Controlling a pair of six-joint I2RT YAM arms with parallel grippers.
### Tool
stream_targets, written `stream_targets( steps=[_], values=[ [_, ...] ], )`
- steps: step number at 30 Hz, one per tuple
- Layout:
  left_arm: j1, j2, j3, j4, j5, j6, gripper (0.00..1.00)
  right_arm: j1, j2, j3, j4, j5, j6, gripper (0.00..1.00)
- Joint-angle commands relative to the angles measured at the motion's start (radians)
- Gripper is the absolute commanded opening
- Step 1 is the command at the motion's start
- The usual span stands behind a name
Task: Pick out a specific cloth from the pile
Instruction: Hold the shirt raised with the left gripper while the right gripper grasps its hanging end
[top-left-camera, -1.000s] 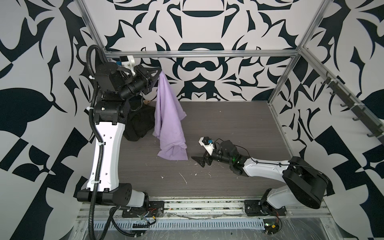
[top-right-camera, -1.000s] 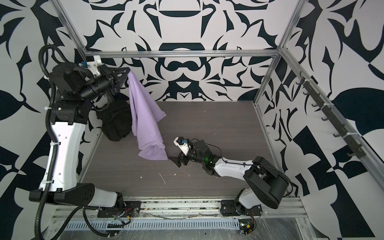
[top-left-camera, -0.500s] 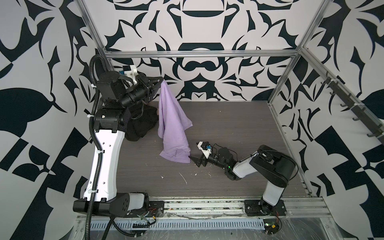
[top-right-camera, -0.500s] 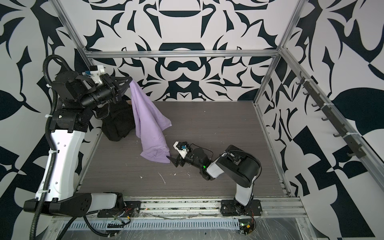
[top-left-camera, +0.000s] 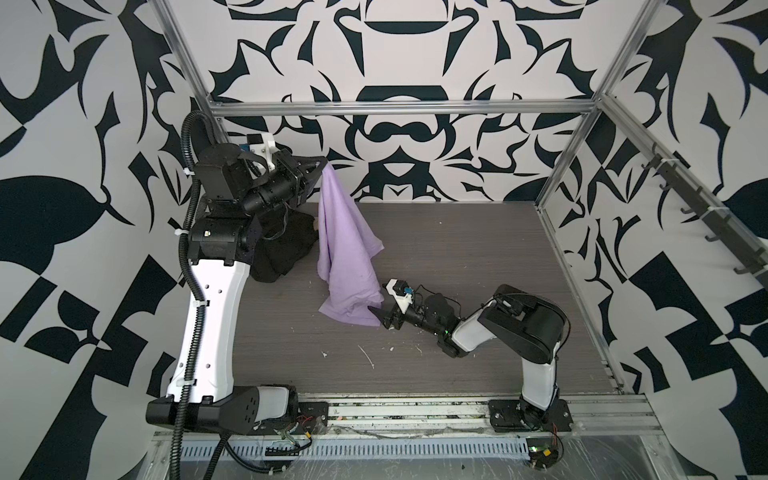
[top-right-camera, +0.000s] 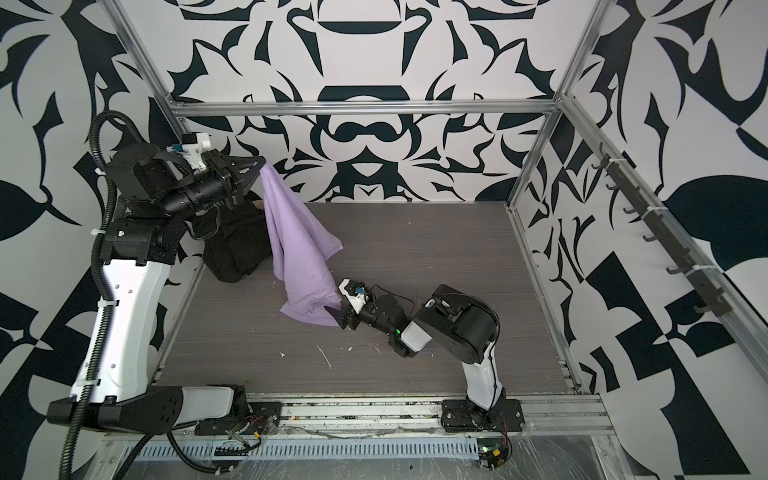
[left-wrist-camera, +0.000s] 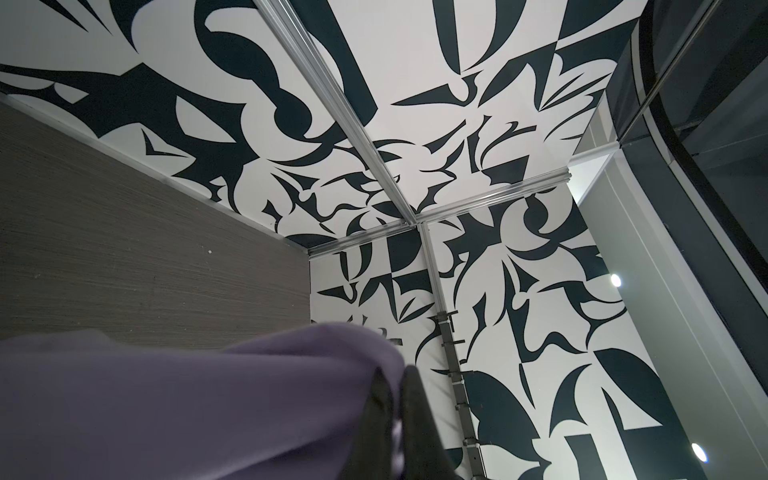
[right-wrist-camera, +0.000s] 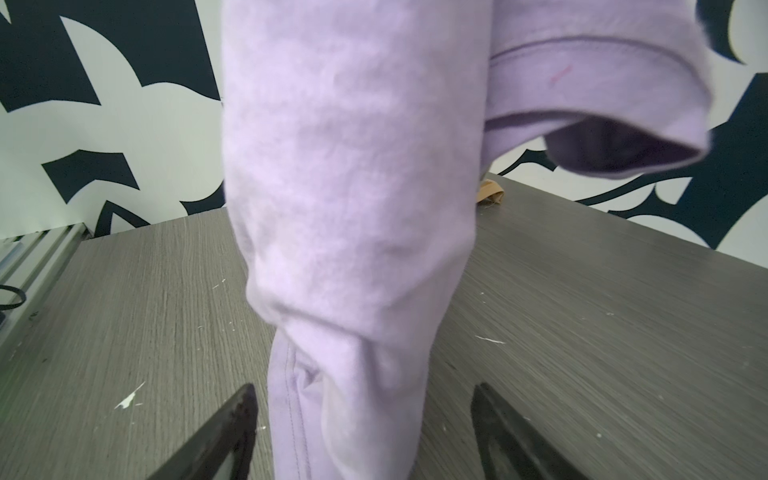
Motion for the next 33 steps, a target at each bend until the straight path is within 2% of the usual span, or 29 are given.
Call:
stream_targets(
  steps=[1, 4, 10, 14, 27, 33],
  values=[
    [-0.001, -0.032, -0.01, 0.035, 0.01, 0.007, 0.03, 0.004, -0.004, 0.042, 0.055, -0.011, 0.033, 0.75],
    [-0.002, -0.036, -0.008, 0.035, 0.008, 0.009, 0.03, 0.004, 0.003, 0.054, 0.055, -0.009, 0.051, 0.67],
    [-0.001, -0.037, -0.005, 0.035, 0.006, 0.012, 0.03, 0.004, 0.007, 0.069, 0.055, -0.008, 0.068, 0.42],
    [-0.002, -0.033, -0.004, 0.029, 0.005, 0.015, 0.03, 0.005, -0.001, 0.072, 0.055, -0.021, 0.074, 0.3],
    [-0.001, -0.026, 0.005, 0.013, 0.0, 0.029, 0.03, 0.004, -0.079, 0.035, 0.054, 0.005, 0.099, 0.09],
    [-0.001, -0.016, 0.034, 0.003, -0.008, 0.027, 0.03, 0.004, -0.174, -0.014, 0.055, 0.055, 0.085, 0.02]
  ],
)
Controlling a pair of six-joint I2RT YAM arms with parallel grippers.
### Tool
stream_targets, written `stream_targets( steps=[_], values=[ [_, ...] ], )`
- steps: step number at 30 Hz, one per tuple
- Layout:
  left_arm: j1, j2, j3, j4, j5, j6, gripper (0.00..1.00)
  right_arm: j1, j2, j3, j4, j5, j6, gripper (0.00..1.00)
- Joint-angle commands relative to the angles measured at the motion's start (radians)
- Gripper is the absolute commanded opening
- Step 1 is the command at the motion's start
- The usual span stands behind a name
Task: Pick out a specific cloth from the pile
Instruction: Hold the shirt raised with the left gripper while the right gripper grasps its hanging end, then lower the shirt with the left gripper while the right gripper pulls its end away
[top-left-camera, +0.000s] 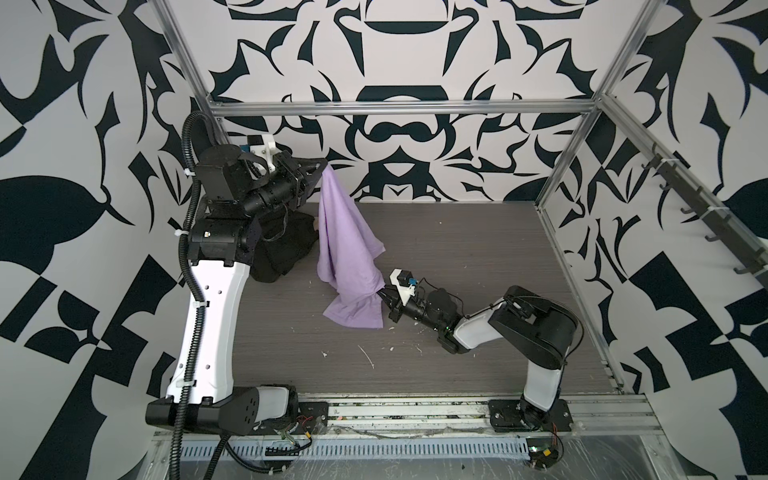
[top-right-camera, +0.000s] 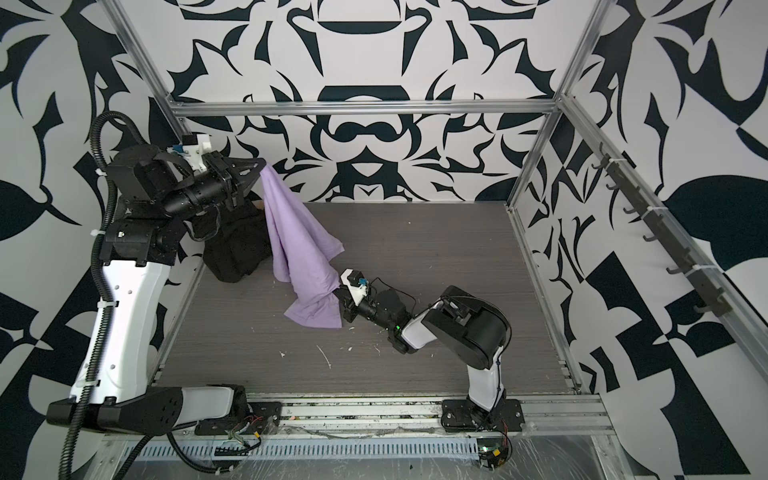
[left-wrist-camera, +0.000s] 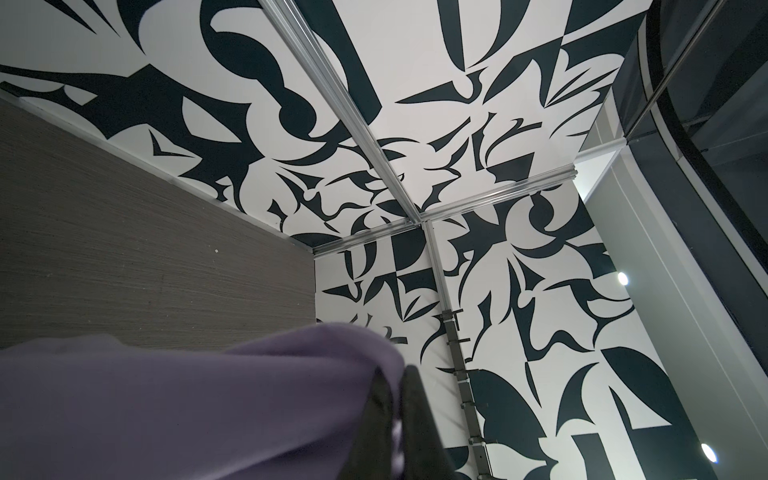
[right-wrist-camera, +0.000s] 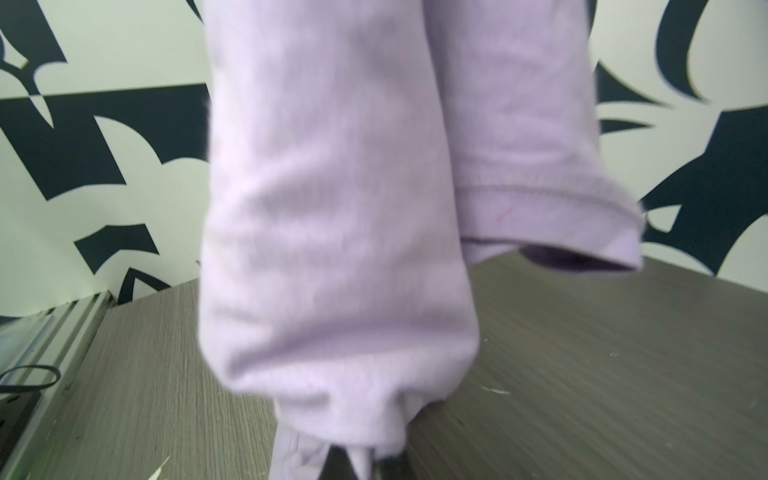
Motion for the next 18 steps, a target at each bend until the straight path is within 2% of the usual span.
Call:
stream_targets(
  steps=[1, 4, 8, 10, 15, 18],
  values=[
    [-0.001, -0.012, 0.046, 0.014, -0.012, 0.007, 0.03, 0.005, -0.086, -0.026, 0.053, 0.055, -0.016, 0.0],
    [-0.006, -0.015, 0.054, 0.015, -0.016, -0.009, 0.02, 0.004, -0.155, -0.055, 0.052, 0.143, -0.01, 0.0],
    [-0.045, -0.032, 0.05, 0.014, -0.066, -0.015, 0.02, 0.005, -0.261, -0.076, 0.016, 0.188, -0.05, 0.0],
    [-0.075, -0.041, 0.046, 0.014, -0.098, -0.016, 0.02, 0.005, -0.33, -0.071, -0.057, 0.213, -0.042, 0.0],
    [-0.157, -0.045, 0.048, 0.011, -0.167, -0.017, 0.01, 0.005, -0.546, -0.015, -0.396, 0.293, -0.037, 0.0],
    [-0.202, -0.046, 0.056, 0.009, -0.201, -0.019, 0.0, 0.005, -0.644, 0.003, -0.5, 0.324, -0.051, 0.0]
  ],
)
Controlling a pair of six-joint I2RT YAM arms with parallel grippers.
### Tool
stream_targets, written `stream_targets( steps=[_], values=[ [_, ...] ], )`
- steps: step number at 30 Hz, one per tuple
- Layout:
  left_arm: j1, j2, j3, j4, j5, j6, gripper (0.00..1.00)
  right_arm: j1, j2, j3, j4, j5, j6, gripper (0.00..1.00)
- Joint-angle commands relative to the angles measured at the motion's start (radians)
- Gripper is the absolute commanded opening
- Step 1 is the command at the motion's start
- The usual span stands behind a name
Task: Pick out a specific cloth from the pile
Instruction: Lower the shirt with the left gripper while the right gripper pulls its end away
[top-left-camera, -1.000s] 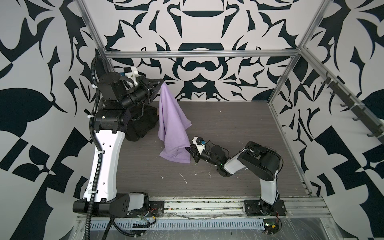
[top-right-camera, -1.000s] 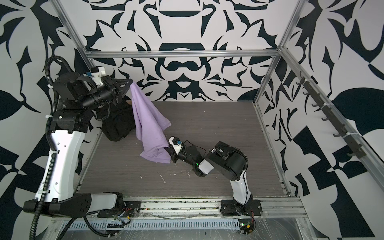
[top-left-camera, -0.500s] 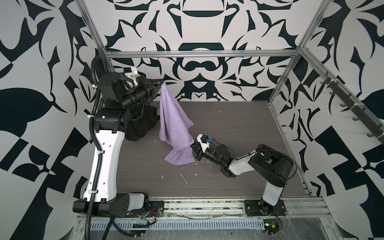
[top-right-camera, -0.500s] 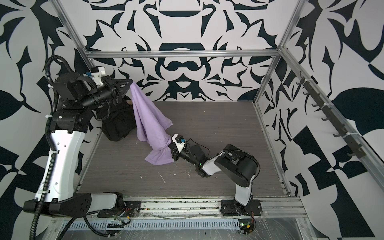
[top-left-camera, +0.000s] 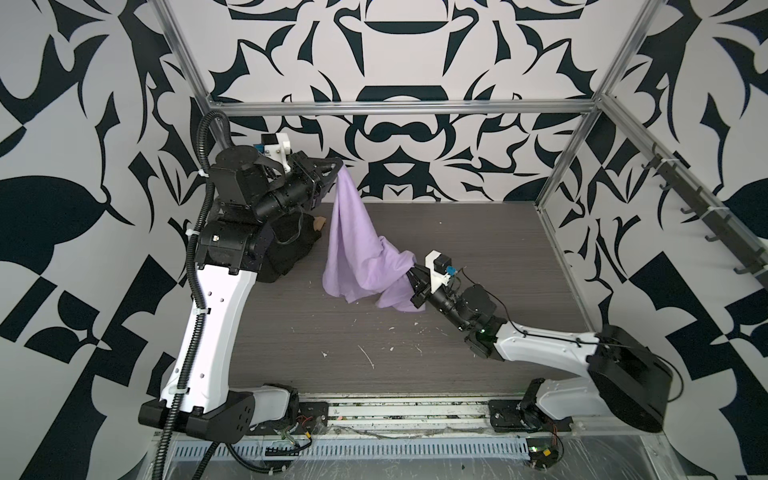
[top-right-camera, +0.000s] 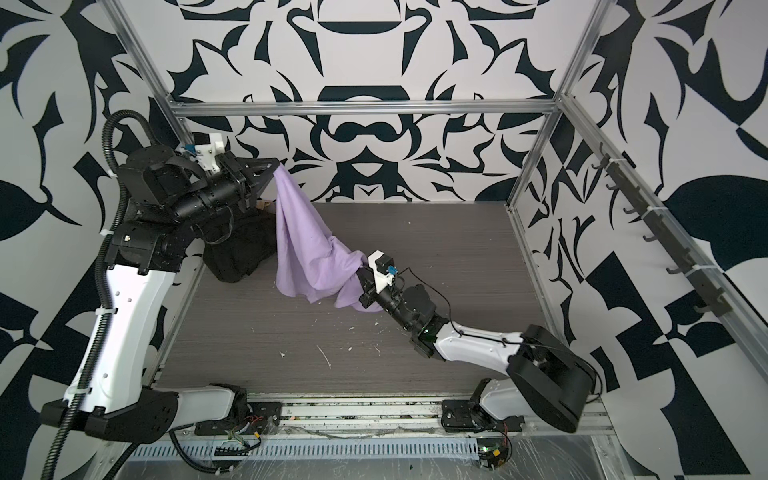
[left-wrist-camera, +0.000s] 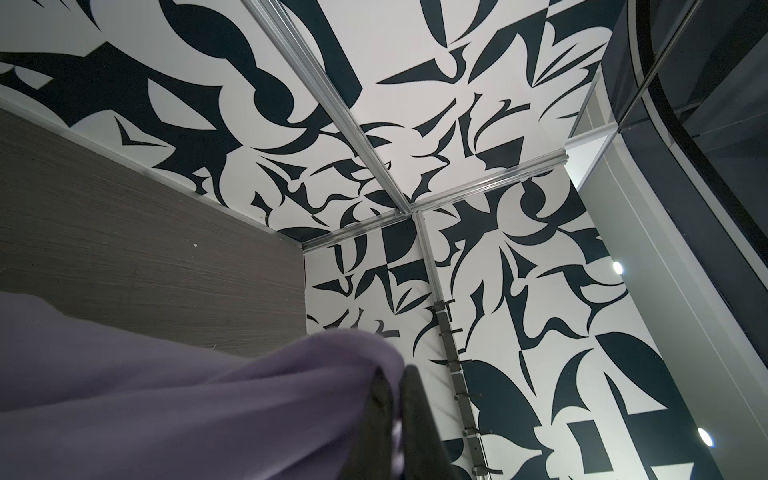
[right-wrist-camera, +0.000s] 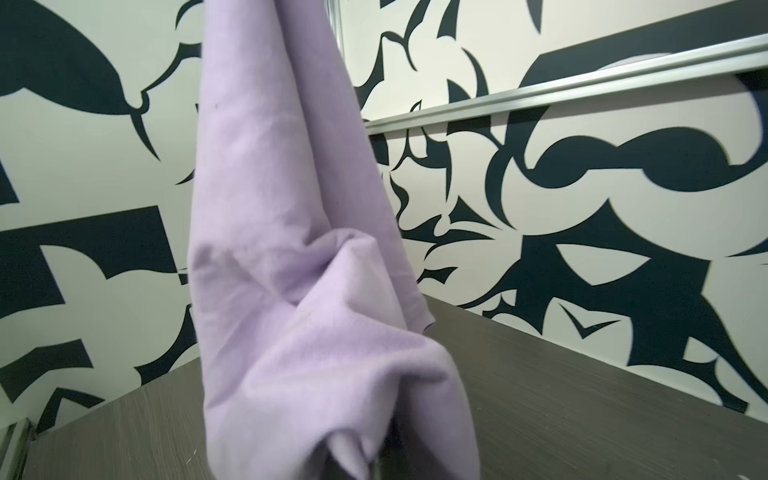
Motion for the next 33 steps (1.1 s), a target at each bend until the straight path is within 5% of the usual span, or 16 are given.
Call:
stream_targets(
  steps=[1, 21, 33],
  values=[
    [-0.043, -0.028, 0.036, 0.014, -0.069, -0.009, 0.0, 0.005, -0.107, 0.056, -0.152, 0.074, -0.021, 0.0],
    [-0.458, 0.006, 0.087, -0.051, -0.373, 0.076, 0.0, 0.004, -0.506, 0.15, -0.604, 0.246, -0.152, 0.0],
    [-0.708, 0.006, 0.015, -0.11, -0.551, 0.058, 0.0, 0.005, -0.695, 0.179, -0.875, 0.215, -0.097, 0.0]
  ],
)
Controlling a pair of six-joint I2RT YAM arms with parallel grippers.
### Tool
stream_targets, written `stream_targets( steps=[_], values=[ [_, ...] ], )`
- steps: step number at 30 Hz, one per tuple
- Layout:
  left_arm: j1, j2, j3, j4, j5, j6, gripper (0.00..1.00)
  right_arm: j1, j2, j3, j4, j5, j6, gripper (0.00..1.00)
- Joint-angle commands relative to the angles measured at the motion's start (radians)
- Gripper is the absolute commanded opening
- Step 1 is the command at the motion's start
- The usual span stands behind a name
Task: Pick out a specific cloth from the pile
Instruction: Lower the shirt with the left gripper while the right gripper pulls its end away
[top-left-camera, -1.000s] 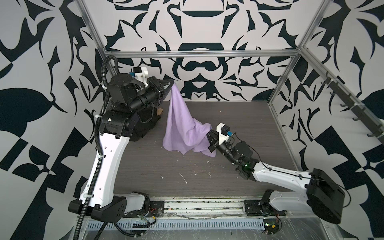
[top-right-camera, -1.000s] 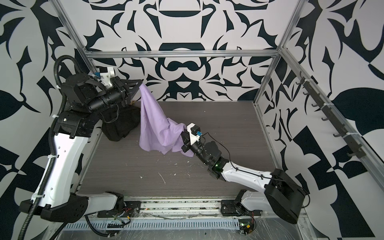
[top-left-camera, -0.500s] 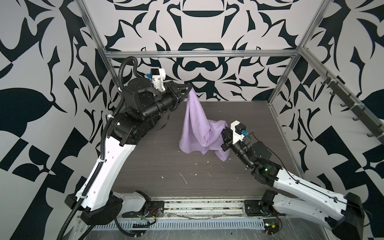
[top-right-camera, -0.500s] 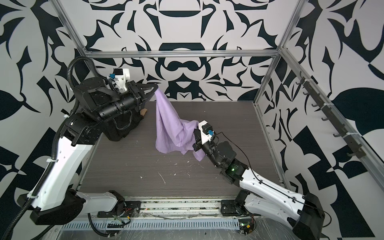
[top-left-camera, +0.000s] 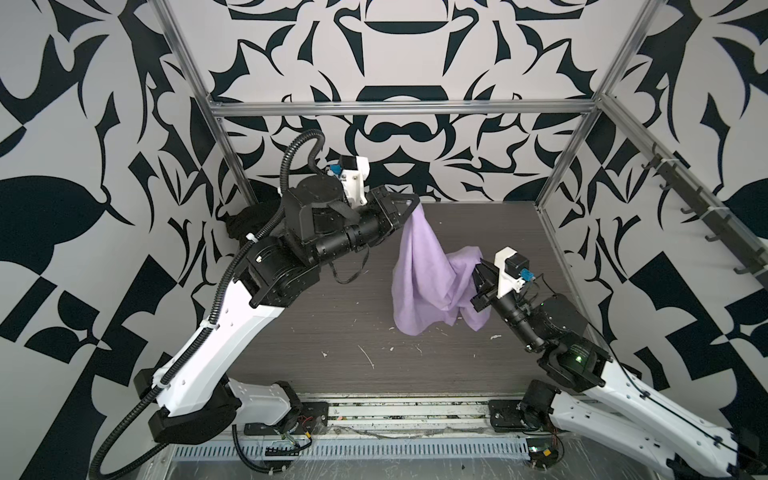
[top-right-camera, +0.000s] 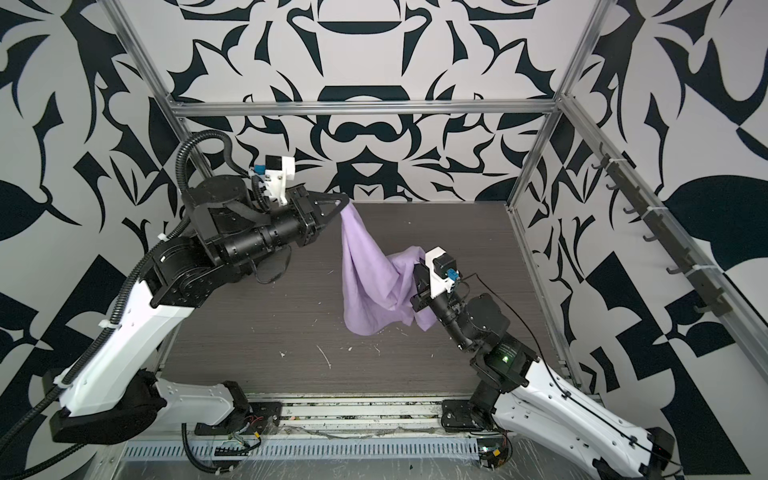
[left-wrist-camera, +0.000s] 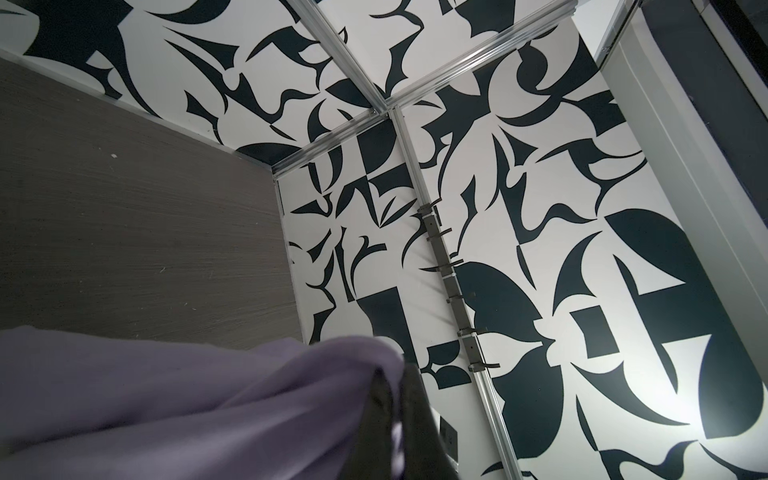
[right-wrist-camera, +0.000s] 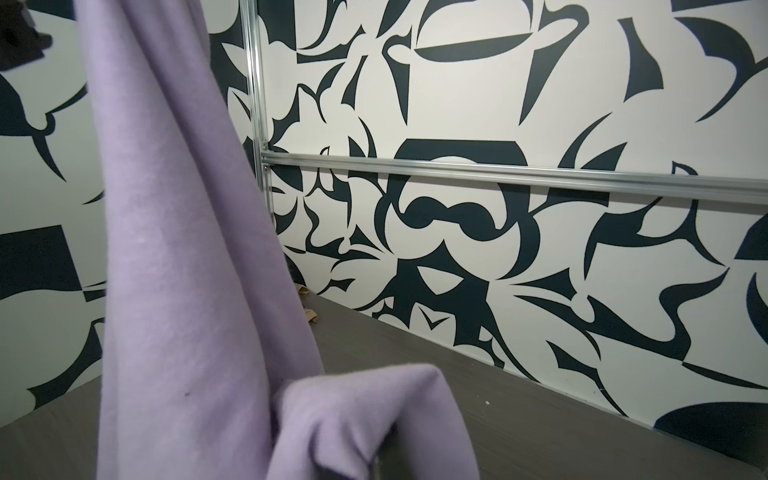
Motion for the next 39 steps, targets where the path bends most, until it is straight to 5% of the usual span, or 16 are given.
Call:
stream_targets(
  steps=[1, 12, 28, 39],
  values=[
    [-0.065, -0.01, -0.041, -0.024, -0.098, -0.007, 0.0, 0.005, -0.048, 0.052, -0.062, -0.016, 0.042, 0.0],
    [-0.123, -0.147, -0.339, -0.026, -0.185, -0.14, 0.0, 0.005, -0.109, 0.032, -0.231, -0.048, 0.138, 0.0],
    [-0.114, -0.298, -0.56, -0.204, -0.369, -0.221, 0.0, 0.005, -0.055, -0.025, -0.235, -0.024, 0.153, 0.0],
    [0.091, -0.38, -0.774, -0.223, -0.275, -0.256, 0.0, 0.004, -0.004, -0.041, -0.226, 0.003, 0.122, 0.0]
  ],
)
